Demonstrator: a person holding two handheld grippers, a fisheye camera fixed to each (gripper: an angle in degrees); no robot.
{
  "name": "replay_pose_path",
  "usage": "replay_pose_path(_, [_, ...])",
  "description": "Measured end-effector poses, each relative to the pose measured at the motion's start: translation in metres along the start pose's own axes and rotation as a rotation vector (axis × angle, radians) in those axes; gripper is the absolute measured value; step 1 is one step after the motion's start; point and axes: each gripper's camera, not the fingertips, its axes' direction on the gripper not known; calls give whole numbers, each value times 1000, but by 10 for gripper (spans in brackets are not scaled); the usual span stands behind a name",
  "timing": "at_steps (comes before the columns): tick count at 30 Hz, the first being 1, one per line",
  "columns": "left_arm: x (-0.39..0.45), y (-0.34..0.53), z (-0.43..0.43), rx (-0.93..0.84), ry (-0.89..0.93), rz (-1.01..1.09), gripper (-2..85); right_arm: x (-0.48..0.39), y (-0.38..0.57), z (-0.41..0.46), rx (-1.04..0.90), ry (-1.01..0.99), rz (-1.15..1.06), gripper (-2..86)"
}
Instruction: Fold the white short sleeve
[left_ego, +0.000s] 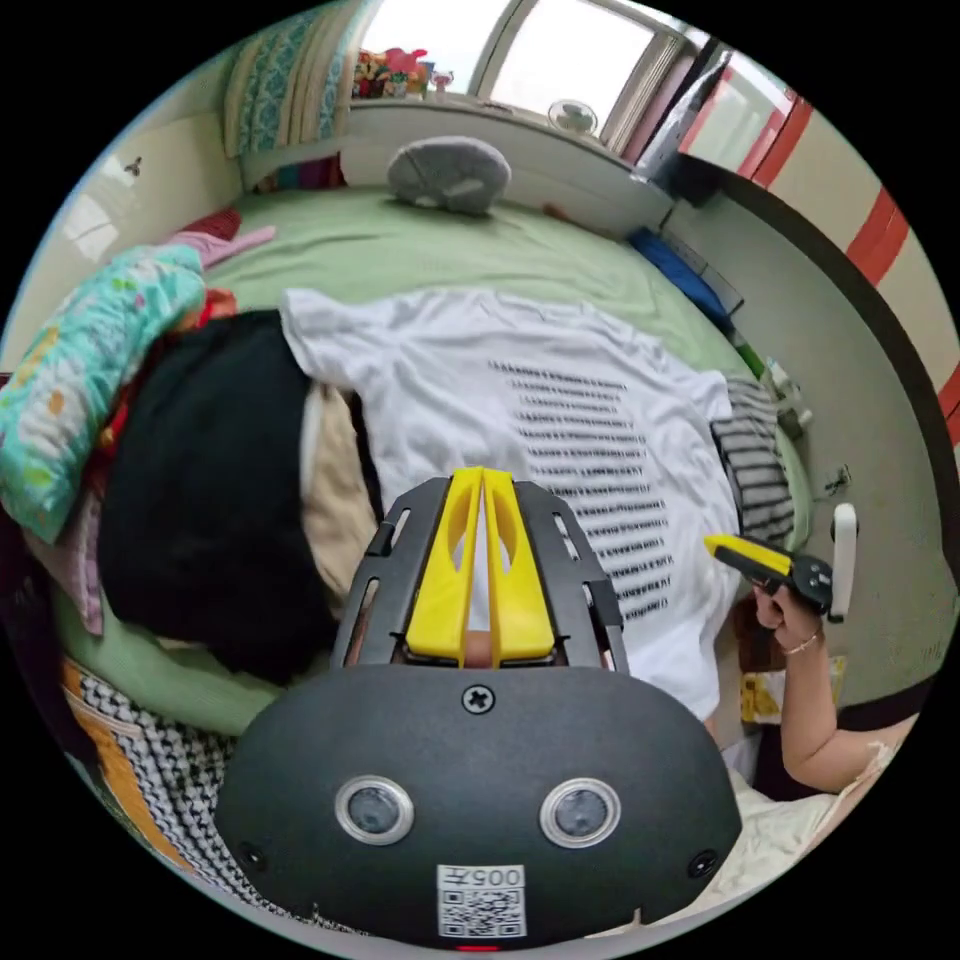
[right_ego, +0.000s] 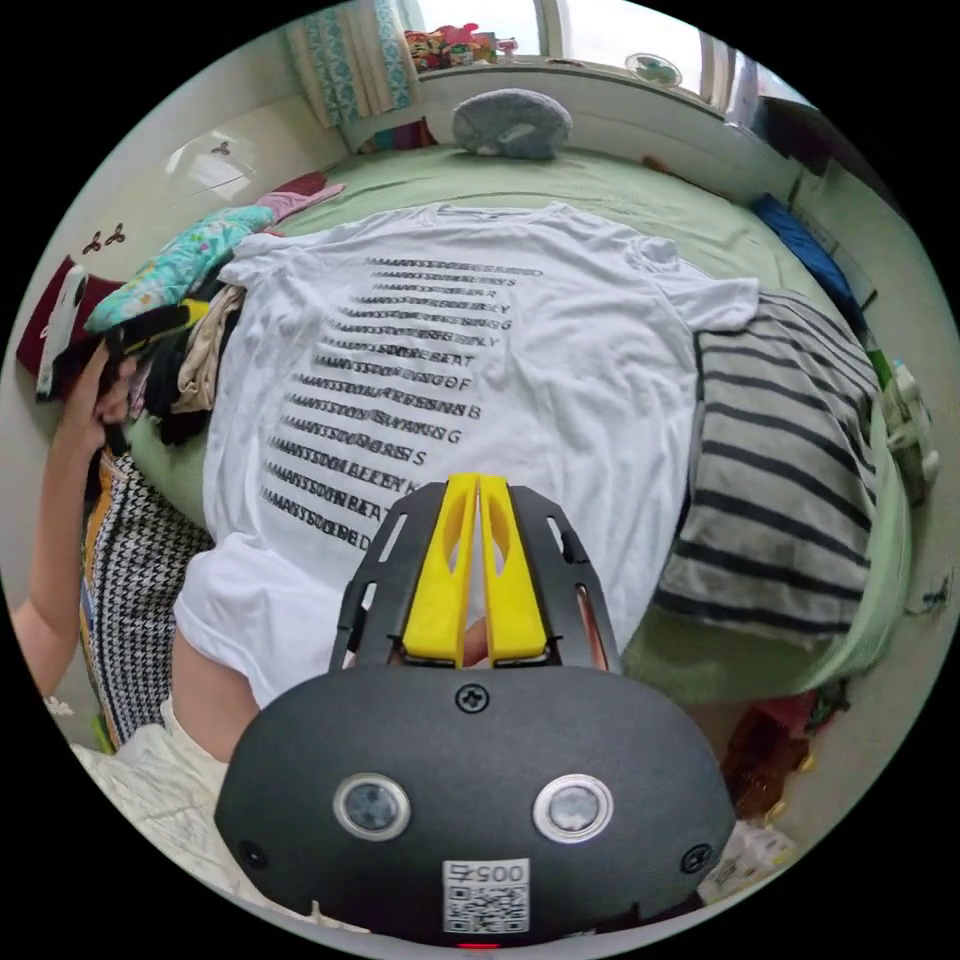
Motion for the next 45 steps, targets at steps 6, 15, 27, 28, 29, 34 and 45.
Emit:
replay_pose_path(6, [17, 45, 50, -224, -164, 12, -1, -14, 48, 11, -92, 125, -15, -13])
replay_pose_path(15, [17, 82, 15, -128, -147, 20, -2, -20, 97, -19, -45, 100, 11, -14])
replay_pose_path(27, [42, 116, 25, -105, -174, 9, -4, -24, 114, -25, -39, 183, 72, -13])
replay_pose_path(28, [44, 120, 24, -100, -176, 0, -4, -26, 116, -23, -35, 186, 70, -13])
replay_pose_path(29, [45, 121, 23, -92, -176, -1, -4, -26, 117, -25, -32, 186, 69, -13])
replay_pose_path(34, [46, 126, 16, -125, -139, -10, -4, -28, 121, -31, -55, 162, 51, -13])
replay_pose_path(45, [68, 147, -10, -110, -205, -20, -6, -33, 144, -55, 3, 149, 112, -12])
